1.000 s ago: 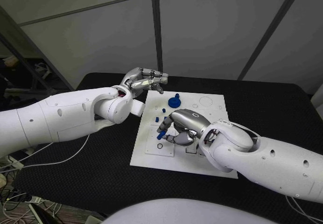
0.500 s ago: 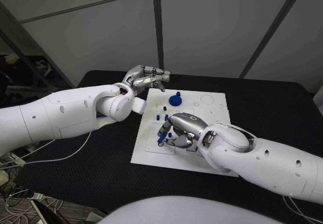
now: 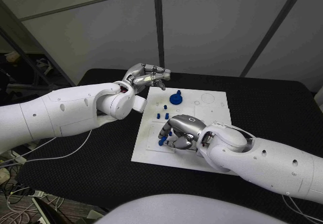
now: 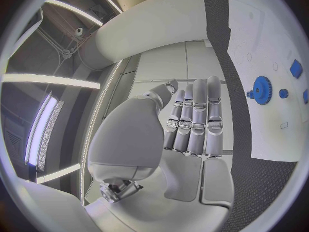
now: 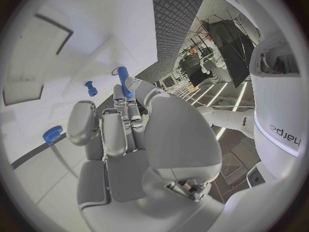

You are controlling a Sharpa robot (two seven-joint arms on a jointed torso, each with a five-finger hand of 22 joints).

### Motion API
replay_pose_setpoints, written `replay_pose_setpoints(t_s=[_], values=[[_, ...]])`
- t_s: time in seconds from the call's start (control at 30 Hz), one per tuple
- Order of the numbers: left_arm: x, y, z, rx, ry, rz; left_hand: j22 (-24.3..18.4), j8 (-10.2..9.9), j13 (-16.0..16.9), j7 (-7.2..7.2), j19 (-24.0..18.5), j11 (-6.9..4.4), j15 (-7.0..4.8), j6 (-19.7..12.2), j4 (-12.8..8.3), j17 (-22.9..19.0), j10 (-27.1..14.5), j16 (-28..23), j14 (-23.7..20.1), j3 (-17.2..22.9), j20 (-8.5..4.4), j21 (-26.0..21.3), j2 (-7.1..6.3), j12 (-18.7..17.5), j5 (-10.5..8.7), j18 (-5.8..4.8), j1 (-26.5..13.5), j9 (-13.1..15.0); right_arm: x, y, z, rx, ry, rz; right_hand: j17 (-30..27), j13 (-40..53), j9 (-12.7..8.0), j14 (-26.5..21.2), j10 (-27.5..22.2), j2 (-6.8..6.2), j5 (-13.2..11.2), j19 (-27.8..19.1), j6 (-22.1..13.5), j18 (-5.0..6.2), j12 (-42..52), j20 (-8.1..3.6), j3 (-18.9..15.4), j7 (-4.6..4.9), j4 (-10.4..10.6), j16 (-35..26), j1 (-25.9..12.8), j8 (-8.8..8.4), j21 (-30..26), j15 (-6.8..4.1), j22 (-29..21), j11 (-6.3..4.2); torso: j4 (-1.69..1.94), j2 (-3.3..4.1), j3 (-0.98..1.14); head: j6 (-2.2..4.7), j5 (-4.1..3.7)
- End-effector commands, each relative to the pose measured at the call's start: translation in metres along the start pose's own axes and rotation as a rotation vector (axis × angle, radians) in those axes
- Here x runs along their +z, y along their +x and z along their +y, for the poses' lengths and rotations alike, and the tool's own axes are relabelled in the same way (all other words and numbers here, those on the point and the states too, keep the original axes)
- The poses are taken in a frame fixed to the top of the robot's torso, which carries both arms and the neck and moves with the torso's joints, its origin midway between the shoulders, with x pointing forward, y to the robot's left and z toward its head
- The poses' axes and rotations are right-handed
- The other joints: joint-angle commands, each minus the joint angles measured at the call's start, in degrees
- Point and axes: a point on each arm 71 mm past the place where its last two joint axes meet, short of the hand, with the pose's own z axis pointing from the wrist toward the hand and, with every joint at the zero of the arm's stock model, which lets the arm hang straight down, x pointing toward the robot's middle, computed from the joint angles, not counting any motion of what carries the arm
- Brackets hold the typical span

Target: Assemble the parts on the task board

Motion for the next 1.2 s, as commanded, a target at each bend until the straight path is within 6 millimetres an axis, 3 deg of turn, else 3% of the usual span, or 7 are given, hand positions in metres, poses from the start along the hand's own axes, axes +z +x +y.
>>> replay_pose_setpoints(t_s=[0.03, 0.87, 1.2], values=[[0.0002, 0.0011, -0.0017, -0.005, 0.01, 0.011, -0.09, -0.17, 0.09, 0.01, -0.21, 0.05, 0.11, -0.32, -0.01, -0.06, -0.27, -0.22, -0.09, -0.37, 0.28, -0.34, 0.51, 0.34, 0.33, -1.08, -0.09, -0.05, 0.0001, 0.0044, -0.0027, -0.024, 0.013, 0.038, 0.06, 0.1, 0.03, 2.06, 0.13, 0.32, 0.17, 0.39, 0.32, -0.99, -0.02, -0.06, 0.32, 0.26, -0.1, 0.29, -0.14, 0.09, 0.17, -0.05, 0.01, 0.1, 0.01, -0.02, -0.02, -0.06, 0.05], [0.0, 0.001, -0.0018, -0.005, 0.01, 0.011, -0.14, -0.17, 0.12, 0.04, -0.16, 0.08, 0.15, -0.42, 0.09, -0.08, -0.38, -0.22, -0.08, -0.52, 0.32, -0.43, 0.55, 0.4, 0.32, -1.08, -0.24, -0.05, -0.0005, 0.0021, -0.0065, -0.067, 0.045, 0.001, -0.06, 0.15, 0.05, 2.03, 0.17, 0.37, 0.23, 0.35, 0.32, -0.98, -0.11, -0.01, 0.26, 0.29, -0.01, 0.24, -0.28, 0.06, 0.15, -0.01, -0.02, 0.14, -0.07, -0.02, 0.06, -0.27, 0.21], [0.0001, 0.0013, -0.0018, -0.005, 0.009, 0.01, -0.14, -0.17, 0.12, 0.04, -0.16, 0.08, 0.15, -0.42, 0.09, -0.08, -0.38, -0.22, -0.08, -0.52, 0.32, -0.43, 0.55, 0.4, 0.32, -1.08, -0.24, -0.05, 0.0035, 0.0054, -0.0009, -0.069, 0.033, 0.035, -0.15, 0.2, 0.05, 2.0, 0.01, 0.06, 0.2, 0.2, 0.11, -0.95, -0.44, 0.08, -0.09, 0.34, 0.12, 0.22, -0.68, -0.12, 0.04, 0.07, -0.16, 0.22, 0.03, -0.03, -0.02, -0.18, -0.02]])
